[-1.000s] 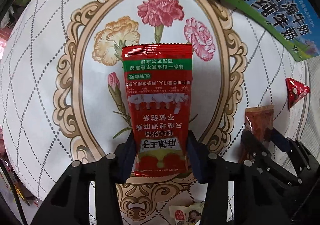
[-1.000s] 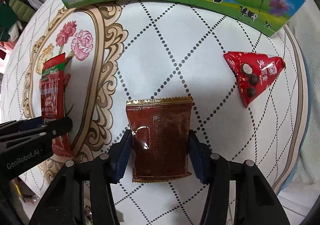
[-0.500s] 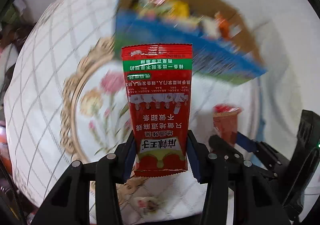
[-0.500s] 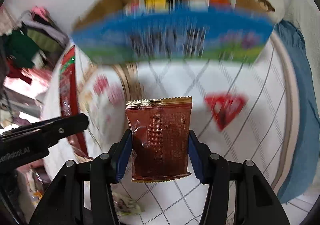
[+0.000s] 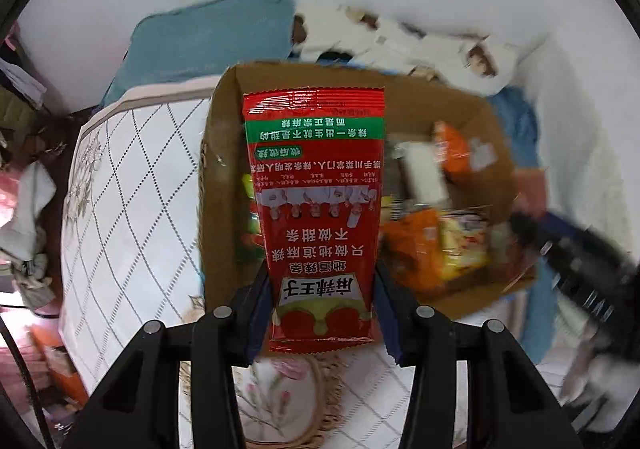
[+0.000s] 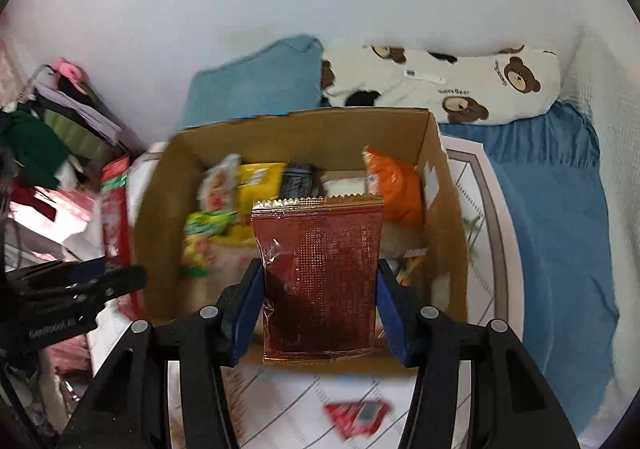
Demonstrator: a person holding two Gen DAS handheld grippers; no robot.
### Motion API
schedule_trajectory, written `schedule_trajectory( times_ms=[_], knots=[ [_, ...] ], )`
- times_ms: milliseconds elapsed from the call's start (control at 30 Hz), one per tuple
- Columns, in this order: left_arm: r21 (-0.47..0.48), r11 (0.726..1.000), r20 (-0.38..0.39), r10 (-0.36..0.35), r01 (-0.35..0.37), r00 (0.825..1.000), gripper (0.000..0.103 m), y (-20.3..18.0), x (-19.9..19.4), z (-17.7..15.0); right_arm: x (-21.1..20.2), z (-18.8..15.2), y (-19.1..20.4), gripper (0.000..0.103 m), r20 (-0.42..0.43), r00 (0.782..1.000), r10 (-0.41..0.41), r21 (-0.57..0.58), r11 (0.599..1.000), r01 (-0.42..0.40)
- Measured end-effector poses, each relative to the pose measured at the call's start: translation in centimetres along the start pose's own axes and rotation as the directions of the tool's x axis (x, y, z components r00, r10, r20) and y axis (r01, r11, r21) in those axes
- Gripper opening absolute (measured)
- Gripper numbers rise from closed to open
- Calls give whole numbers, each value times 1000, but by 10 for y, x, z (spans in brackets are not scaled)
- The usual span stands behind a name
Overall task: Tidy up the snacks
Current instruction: 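Carry both packets into the box and open both tools, then move both tools back toward the last snacks on the bed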
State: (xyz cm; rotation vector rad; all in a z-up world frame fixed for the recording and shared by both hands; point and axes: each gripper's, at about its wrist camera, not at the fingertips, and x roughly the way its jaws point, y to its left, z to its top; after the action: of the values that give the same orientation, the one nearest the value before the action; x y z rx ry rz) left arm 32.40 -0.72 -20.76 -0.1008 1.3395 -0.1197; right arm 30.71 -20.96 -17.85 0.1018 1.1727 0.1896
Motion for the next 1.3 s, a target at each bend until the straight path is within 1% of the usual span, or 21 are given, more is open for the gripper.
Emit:
schedule_trajectory(
  times_ms=[67,200,267,333,367,400,433,467,500,567,600,633,767,1033,1133,1300],
  knots=[
    [-7,1000,-45,24,-24,999,44,7,27,9,25,18,-7,56,-39,999,-21,2,1000,21],
    [-5,998,-104,68,-68,992,44,10,53,15,72,42,-16,56,-101,992,-76,-19,997,74],
    [-10,998,-131,67,-69,989,45,11,68,17,86,46,-21,56,-126,989,-79,-7,997,78],
    [-20,998,-144,54,-57,988,46,13,74,16,99,48,-27,57,-157,984,-78,6,997,80],
    [-27,998,-149,52,-56,987,47,13,76,15,107,48,-30,62,-170,983,-72,16,997,75],
    [-35,998,-155,47,-53,987,47,13,77,15,112,49,-33,75,-186,981,-63,30,997,69],
    [-41,998,-155,41,-48,987,50,13,77,14,115,49,-37,84,-196,979,-52,41,997,61],
    [-42,998,-150,40,-47,988,50,12,76,13,117,49,-38,96,-196,979,-49,43,997,59],
    [-46,998,-145,45,-53,988,52,12,75,14,116,49,-38,98,-193,980,-53,41,997,62],
    [-60,997,-134,36,-45,990,65,13,74,14,115,47,-39,98,-194,979,-56,39,997,64],
    [-69,997,-130,33,-42,991,81,13,72,14,115,46,-39,98,-198,979,-56,39,997,64],
    [-72,997,-122,32,-41,992,89,13,70,14,114,44,-39,98,-199,979,-56,35,997,64],
    [-68,997,-100,41,-48,994,93,9,64,12,109,39,-38,98,-203,977,-69,28,997,76],
    [-69,996,-64,54,-59,996,93,5,54,1,93,28,-30,98,-172,981,-88,6,996,91],
    [-68,995,-35,67,-70,997,93,3,48,-3,82,23,-25,98,-150,985,-90,-7,996,90],
    [-69,995,44,79,-76,996,93,-3,29,-10,61,9,-13,98,-107,989,-103,-39,994,100]
  ],
)
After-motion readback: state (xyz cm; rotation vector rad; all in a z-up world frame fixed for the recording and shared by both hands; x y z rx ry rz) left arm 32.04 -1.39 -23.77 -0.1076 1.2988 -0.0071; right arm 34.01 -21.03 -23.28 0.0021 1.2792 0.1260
